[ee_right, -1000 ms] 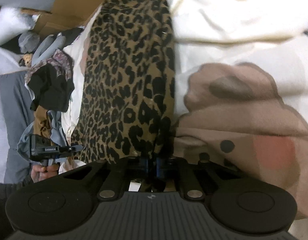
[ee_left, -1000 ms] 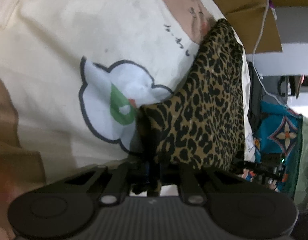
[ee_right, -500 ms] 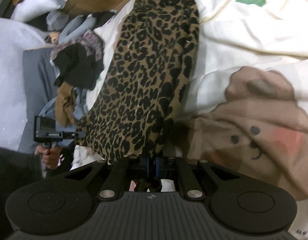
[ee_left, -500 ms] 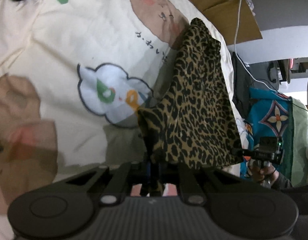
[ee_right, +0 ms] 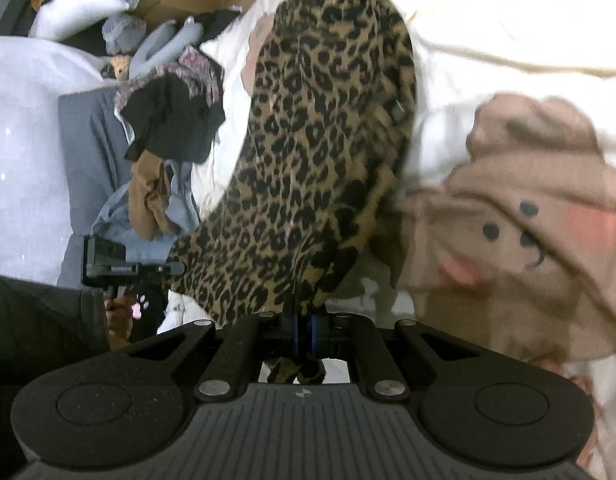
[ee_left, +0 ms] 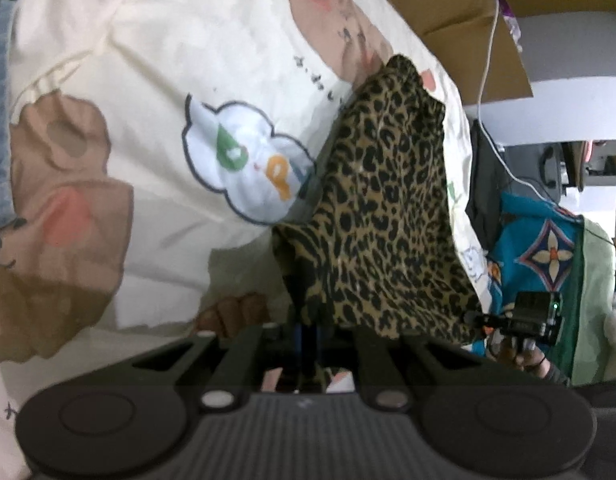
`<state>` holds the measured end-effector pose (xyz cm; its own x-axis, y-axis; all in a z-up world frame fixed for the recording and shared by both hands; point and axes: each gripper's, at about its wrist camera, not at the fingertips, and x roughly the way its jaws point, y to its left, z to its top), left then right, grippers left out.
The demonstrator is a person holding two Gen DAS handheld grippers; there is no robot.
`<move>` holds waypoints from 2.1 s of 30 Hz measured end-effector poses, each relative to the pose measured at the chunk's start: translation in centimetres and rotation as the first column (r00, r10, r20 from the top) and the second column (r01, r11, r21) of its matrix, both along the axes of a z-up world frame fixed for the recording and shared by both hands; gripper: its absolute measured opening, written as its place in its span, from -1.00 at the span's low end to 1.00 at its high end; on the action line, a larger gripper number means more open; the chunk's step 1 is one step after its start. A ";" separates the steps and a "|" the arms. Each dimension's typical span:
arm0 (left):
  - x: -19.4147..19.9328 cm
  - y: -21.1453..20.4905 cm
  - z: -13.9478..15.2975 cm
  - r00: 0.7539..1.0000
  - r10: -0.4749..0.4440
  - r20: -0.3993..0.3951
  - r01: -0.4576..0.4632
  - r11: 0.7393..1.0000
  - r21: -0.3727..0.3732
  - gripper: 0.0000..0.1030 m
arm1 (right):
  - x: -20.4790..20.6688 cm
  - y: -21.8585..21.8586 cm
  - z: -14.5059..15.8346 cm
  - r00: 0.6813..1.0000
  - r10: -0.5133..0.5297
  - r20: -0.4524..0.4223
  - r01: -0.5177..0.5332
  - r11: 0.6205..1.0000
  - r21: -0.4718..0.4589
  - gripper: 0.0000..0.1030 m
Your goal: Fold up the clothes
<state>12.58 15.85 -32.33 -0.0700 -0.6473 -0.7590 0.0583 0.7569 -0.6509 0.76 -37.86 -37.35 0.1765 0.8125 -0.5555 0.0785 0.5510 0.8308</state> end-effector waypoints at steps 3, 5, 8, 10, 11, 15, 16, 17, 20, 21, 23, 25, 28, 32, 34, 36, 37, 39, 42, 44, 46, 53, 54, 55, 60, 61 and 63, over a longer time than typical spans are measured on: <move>0.9 -0.3 0.7 0.999 0.011 0.030 -0.011 1.000 -0.006 -0.87 | 0.8 -0.8 0.6 0.999 -0.048 0.019 0.048 0.999 0.014 -0.93; 1.5 -0.4 1.1 0.999 0.019 0.050 -0.019 1.000 -0.011 -0.87 | 1.3 -1.0 1.0 0.998 -0.053 0.035 0.053 0.999 0.007 -0.92; 2.4 -0.7 1.7 0.996 0.031 0.079 -0.029 0.999 -0.018 -0.87 | 2.1 -1.3 1.1 0.996 -0.070 0.050 0.070 0.998 0.006 -0.92; 3.0 -0.9 2.2 0.994 0.038 0.099 -0.036 0.999 -0.022 -0.87 | 2.6 -1.7 1.3 0.994 -0.095 0.062 0.094 0.996 0.010 -0.92; 3.3 -1.0 2.4 0.993 0.039 0.109 -0.037 0.999 -0.023 -0.87 | 2.9 -1.9 1.4 0.992 -0.109 0.070 0.108 0.994 0.013 -0.92; 4.5 -1.6 3.4 0.987 0.061 0.149 -0.055 0.998 -0.039 -0.87 | 4.2 -2.4 2.0 0.985 -0.143 0.101 0.142 0.990 0.016 -0.92; 4.9 -1.7 3.6 0.985 0.063 0.160 -0.057 0.998 -0.041 -0.87 | 4.5 -2.5 2.1 0.982 -0.152 0.109 0.151 0.988 0.016 -0.92; 5.2 -2.0 3.7 0.983 0.065 0.171 -0.058 0.997 -0.042 -0.87 | 4.8 -2.6 2.2 0.981 -0.160 0.114 0.159 0.987 0.016 -0.92; 6.4 -2.7 3.8 0.979 0.064 0.193 -0.058 0.998 -0.038 -0.87 | 5.8 -2.9 2.1 0.975 -0.181 0.126 0.181 0.983 0.013 -0.92; 6.8 -2.9 3.7 0.978 0.063 0.198 -0.057 0.998 -0.036 -0.87 | 6.1 -2.9 2.0 0.974 -0.189 0.128 0.189 0.982 0.012 -0.92; 7.7 -3.4 3.6 0.976 0.058 0.209 -0.053 0.998 -0.027 -0.87 | 6.7 -3.0 1.9 0.970 -0.204 0.133 0.204 0.979 0.012 -0.92; 8.6 -3.9 3.5 0.975 0.052 0.217 -0.050 0.999 -0.017 -0.88 | 7.2 -3.0 1.8 0.968 -0.209 0.142 0.211 0.977 0.002 -0.92; 9.8 -4.6 3.5 0.972 0.048 0.231 -0.048 0.999 -0.005 -0.87 | 7.9 -3.0 1.7 0.963 -0.225 0.148 0.228 0.974 -0.003 -0.92; 11.1 -5.2 3.9 0.968 0.056 0.247 -0.056 0.998 -0.007 -0.87 | 8.8 -3.2 2.0 0.957 -0.240 0.166 0.243 0.970 0.002 -0.92; 11.8 -5.5 4.0 0.966 0.055 0.254 -0.055 0.998 -0.007 -0.87 | 9.2 -3.3 2.3 0.954 -0.242 0.176 0.245 0.970 0.004 -0.92; 12.5 -5.8 4.1 0.964 0.050 0.261 -0.051 0.999 -0.006 -0.87 | 9.7 -3.4 2.5 0.952 -0.246 0.183 0.249 0.968 0.007 -0.92; 12.8 -6.0 4.1 0.963 0.048 0.264 -0.049 0.999 -0.005 -0.87 | 9.9 -3.4 2.6 0.951 -0.249 0.185 0.252 0.968 0.008 -0.92; 13.4 -6.3 4.1 0.962 0.045 0.271 -0.046 0.999 -0.002 -0.87 | 10.4 -3.5 2.7 0.948 -0.255 0.191 0.258 0.966 0.007 -0.92; 14.3 -6.7 3.4 0.962 0.063 0.266 -0.067 0.998 0.005 -0.87 | 11.2 -3.5 2.2 0.945 -0.268 0.189 0.274 0.962 -0.005 -0.91; 14.9 -7.0 2.7 0.964 0.072 0.258 -0.079 0.997 0.015 -0.87 | 11.8 -3.6 1.7 0.943 -0.280 0.180 0.287 0.958 -0.011 -0.91; 15.4 -7.4 2.0 0.965 0.079 0.251 -0.088 0.996 0.026 -0.87 | 12.3 -3.7 1.1 0.942 -0.291 0.169 0.298 0.954 -0.017 -0.91; 17.3 -8.7 0.4 0.965 0.091 0.248 -0.103 0.994 0.036 -0.87 | 13.8 -4.3 -0.6 0.933 -0.326 0.151 0.334 0.942 -0.032 -0.91; 17.6 -8.8 0.2 0.964 0.091 0.248 -0.104 0.994 0.038 -0.87 | 13.9 -4.4 -0.8 0.932 -0.332 0.147 0.340 0.940 -0.033 -0.91; 17.9 -9.0 0.0 0.964 0.090 0.248 -0.104 0.994 0.041 -0.87 | 14.0 -4.4 -1.1 0.931 -0.336 0.144 0.344 0.938 -0.035 -0.91; 19.1 -9.9 -1.8 0.969 0.083 0.233 -0.102 0.992 0.071 -0.86 | 14.7 -4.6 -2.6 0.929 -0.348 0.124 0.356 0.933 -0.052 -0.90; 19.3 -10.1 -2.2 0.971 0.082 0.226 -0.102 0.992 0.079 -0.84 | 14.8 -4.6 -3.0 0.929 -0.350 0.118 0.358 0.932 -0.055 -0.87; 19.6 -10.4 -3.1 0.976 0.079 0.205 -0.101 0.990 0.099 -0.76 | 14.9 -4.7 -3.8 0.928 -0.361 0.089 0.367 0.928 -0.060 -0.84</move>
